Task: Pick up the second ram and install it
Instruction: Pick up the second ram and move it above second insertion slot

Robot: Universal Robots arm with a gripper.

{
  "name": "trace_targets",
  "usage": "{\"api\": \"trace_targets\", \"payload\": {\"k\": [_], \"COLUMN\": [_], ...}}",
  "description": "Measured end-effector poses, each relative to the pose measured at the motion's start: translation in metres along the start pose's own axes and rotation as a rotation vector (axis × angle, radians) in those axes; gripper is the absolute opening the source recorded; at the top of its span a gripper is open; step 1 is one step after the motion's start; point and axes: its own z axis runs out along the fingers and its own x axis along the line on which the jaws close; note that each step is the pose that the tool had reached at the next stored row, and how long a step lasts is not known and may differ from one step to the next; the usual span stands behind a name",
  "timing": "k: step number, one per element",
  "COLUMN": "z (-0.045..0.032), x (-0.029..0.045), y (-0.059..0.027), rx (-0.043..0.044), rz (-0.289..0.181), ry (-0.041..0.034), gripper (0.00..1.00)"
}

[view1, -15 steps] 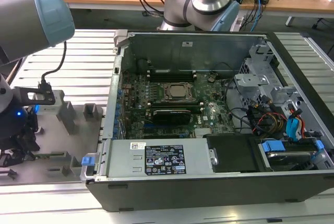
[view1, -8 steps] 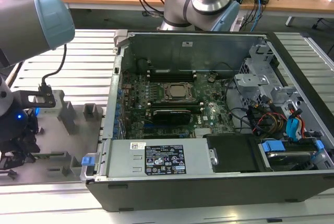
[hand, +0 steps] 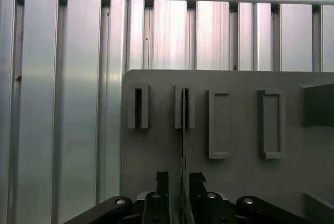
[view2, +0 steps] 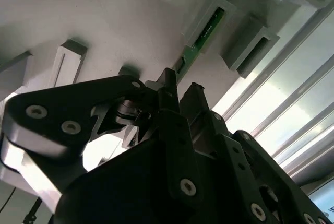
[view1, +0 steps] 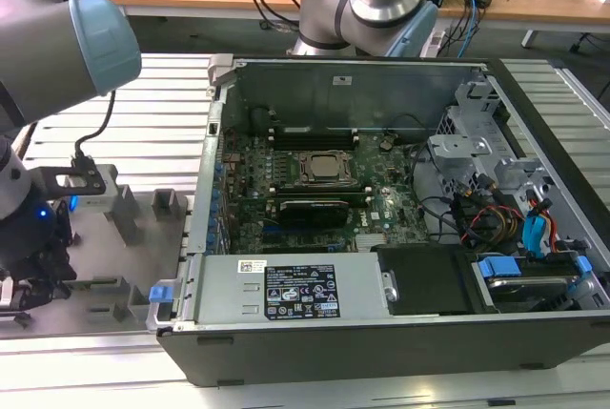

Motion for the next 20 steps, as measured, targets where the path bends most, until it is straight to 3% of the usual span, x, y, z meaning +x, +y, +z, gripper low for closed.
{"api": "trace_targets", "payload": {"k": [2,3,6,10,11,13,20], "z": [0.0011,0.002,0.0075,0.0081,0.0081,0.0081,0.0081], "x": [0.0,0.0,0.0,0.0,0.0,0.0,0.0], "y": [0.0008,0.0027,0.0036,0.0036,0.0035,0.0035,0.0036], "rx": [0.0002,0.0002,0.0001,0.0002,0.0002,0.0002,0.0002], "rz": [-0.005,-0.008,-0.01,-0.01,-0.01,-0.01,-0.01], "ry": [-0.0092,-0.0104,-0.0108,-0.011,-0.0111,-0.0112,-0.0116], "gripper": [0.3,0.3,0.3,0.3,0.29,0.14,0.14]}}
